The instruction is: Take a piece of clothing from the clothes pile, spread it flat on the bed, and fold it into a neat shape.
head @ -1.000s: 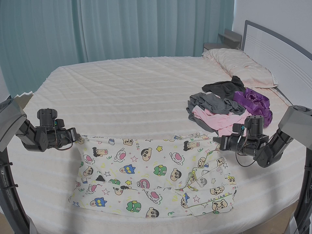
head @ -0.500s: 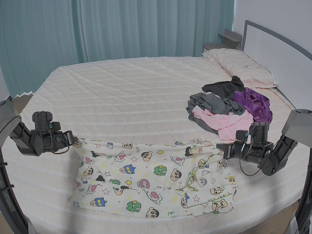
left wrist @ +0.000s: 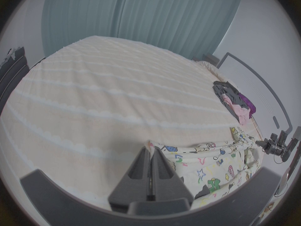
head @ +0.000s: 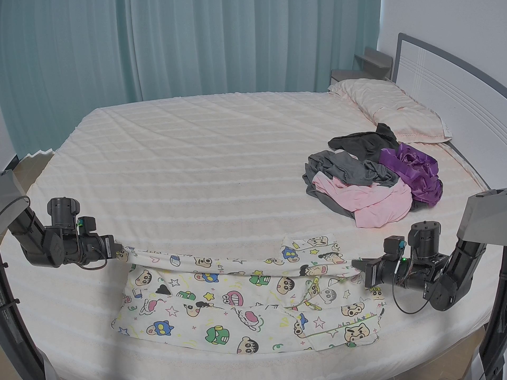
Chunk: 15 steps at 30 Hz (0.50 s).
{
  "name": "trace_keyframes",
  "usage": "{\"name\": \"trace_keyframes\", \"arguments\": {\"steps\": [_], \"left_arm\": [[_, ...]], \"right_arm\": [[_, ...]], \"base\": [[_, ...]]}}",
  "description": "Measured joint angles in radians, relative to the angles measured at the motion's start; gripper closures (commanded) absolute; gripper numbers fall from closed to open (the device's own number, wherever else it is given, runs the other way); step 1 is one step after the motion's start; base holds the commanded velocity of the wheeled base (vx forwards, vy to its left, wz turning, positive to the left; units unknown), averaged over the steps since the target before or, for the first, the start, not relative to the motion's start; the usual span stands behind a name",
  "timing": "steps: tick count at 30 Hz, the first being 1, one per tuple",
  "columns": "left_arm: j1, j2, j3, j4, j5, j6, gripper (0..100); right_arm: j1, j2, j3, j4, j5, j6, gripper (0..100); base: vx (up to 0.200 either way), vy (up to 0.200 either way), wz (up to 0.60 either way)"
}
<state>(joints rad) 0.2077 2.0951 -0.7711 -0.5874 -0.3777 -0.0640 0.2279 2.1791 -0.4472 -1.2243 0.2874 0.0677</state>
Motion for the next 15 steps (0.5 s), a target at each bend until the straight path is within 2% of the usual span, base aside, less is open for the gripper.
{"name": "trace_keyframes", "arguments": {"steps": [7,15], "left_arm": [[0.001,0.0,0.042,-0.004,-0.005,0.01,100],[0.005,-0.011,0.097,-0.009,-0.011,0.026,100]], "right_arm": [[0.019,0.0,0.09,-0.034,0.0,-0.003,100],[0.019,0.005,0.184,-0.14,0.007,0.001,100]], "base": [[0.0,0.0,0.0],[0.0,0.0,0.0]]}}
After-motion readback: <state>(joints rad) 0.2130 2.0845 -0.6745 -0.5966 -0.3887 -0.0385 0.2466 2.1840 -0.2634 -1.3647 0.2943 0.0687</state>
